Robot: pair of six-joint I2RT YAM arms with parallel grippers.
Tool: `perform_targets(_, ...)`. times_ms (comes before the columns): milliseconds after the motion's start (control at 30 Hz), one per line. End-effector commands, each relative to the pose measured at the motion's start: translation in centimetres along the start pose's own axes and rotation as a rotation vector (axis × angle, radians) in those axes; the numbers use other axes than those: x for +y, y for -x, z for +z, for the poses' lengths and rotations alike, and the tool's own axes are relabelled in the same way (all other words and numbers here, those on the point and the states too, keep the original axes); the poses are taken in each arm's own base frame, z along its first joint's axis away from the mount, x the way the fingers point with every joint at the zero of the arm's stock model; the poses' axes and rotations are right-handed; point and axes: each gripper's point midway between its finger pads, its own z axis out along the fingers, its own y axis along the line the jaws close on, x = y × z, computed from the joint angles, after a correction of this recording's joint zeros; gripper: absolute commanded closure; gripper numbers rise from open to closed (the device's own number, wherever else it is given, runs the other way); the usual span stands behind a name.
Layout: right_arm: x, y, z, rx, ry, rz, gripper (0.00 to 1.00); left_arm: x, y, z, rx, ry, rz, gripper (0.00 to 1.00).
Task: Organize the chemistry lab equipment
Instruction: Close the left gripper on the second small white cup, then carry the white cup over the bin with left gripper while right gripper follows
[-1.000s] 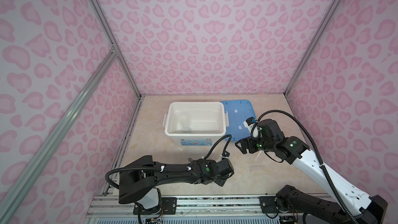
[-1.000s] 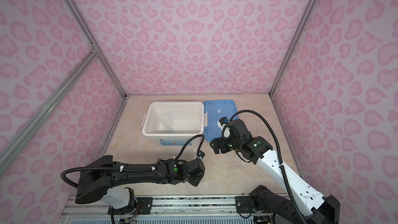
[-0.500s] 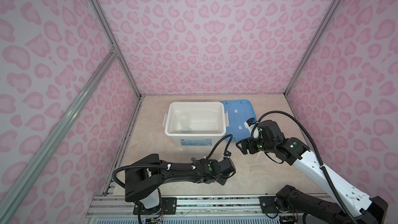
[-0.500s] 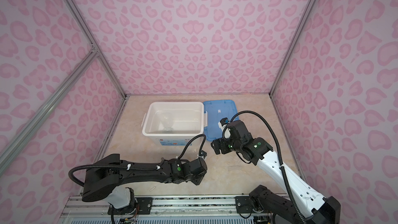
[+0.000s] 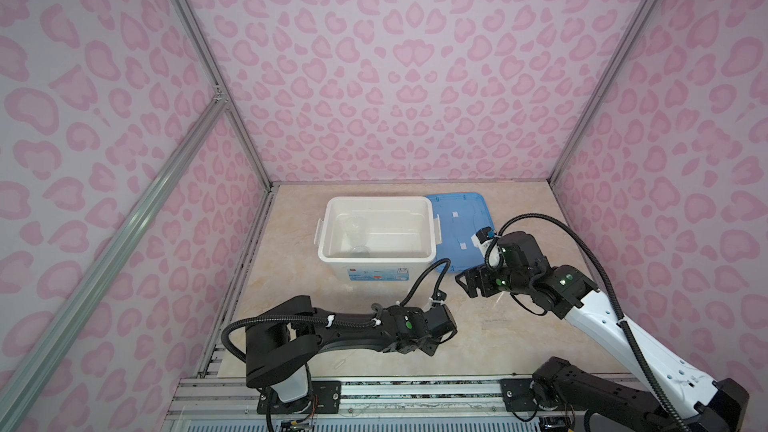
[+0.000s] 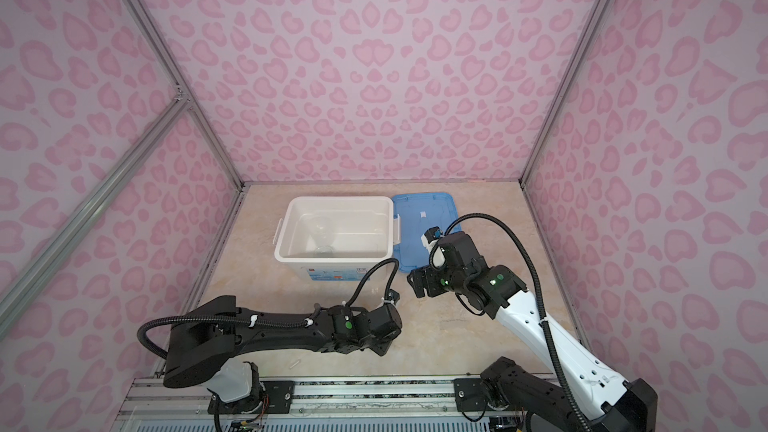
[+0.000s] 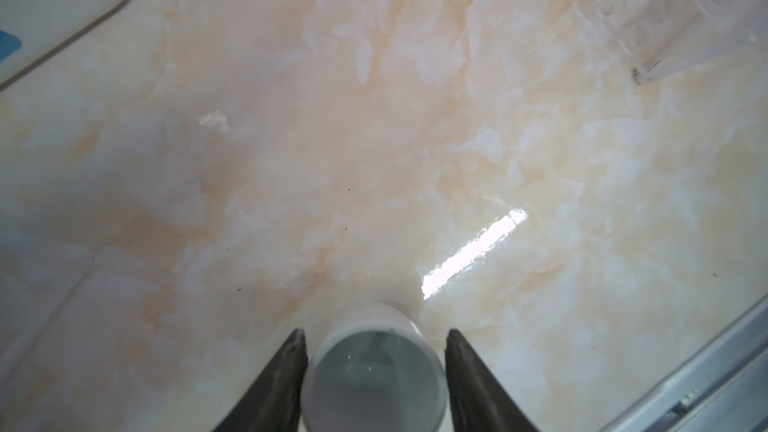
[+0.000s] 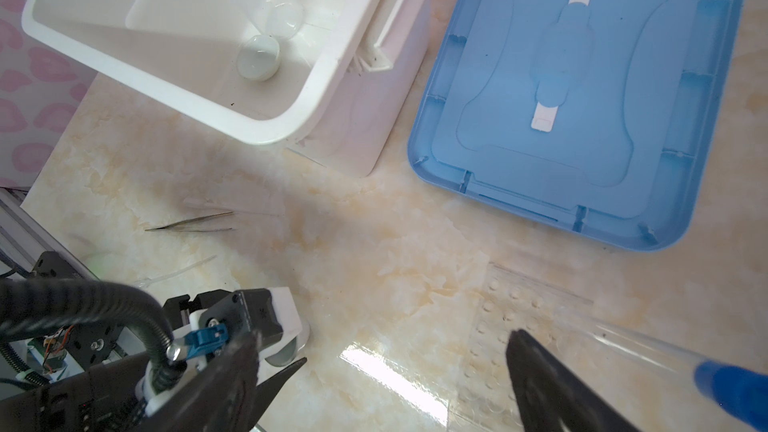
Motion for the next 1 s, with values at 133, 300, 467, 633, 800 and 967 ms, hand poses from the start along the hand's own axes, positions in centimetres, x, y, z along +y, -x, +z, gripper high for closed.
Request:
perform_targets(133,0.1,0.3,0.0,-0.015,0.003,-0.002,0.06,0.4,0.0,-0.4,0.001,0.021,-0.014,0.55)
perform_targets(300,0.1,0.5,-0.1,-0.022,0.004,-0.002,0.06,1.0,0.1,-1.2,-0.019,0.022,-0.052,0.58)
perform_targets(467,0.4,1.0,-0.4,-0.037,0.015,-0.003,0.06,1.6,1.5,-3.4,-0.060,0.017,-0.095,0.63)
perform_targets(633,1.6,2.3,-1.4,-0.095,0.061,-0.034,0.07,2.5,4.1,-7.9,-0.137,-0.009,-0.111,0.63)
perform_targets(800,3.3,5.0,-2.7,-0.179,0.099,-0.086,0.07,5.5,7.2,-13.7,-0.213,0.022,-0.138,0.63)
perform_targets(967,5.1,8.0,-2.7,-0.210,0.123,-0.121,0.07,9.4,10.1,-17.9,-0.277,0.031,-0.182,0.68)
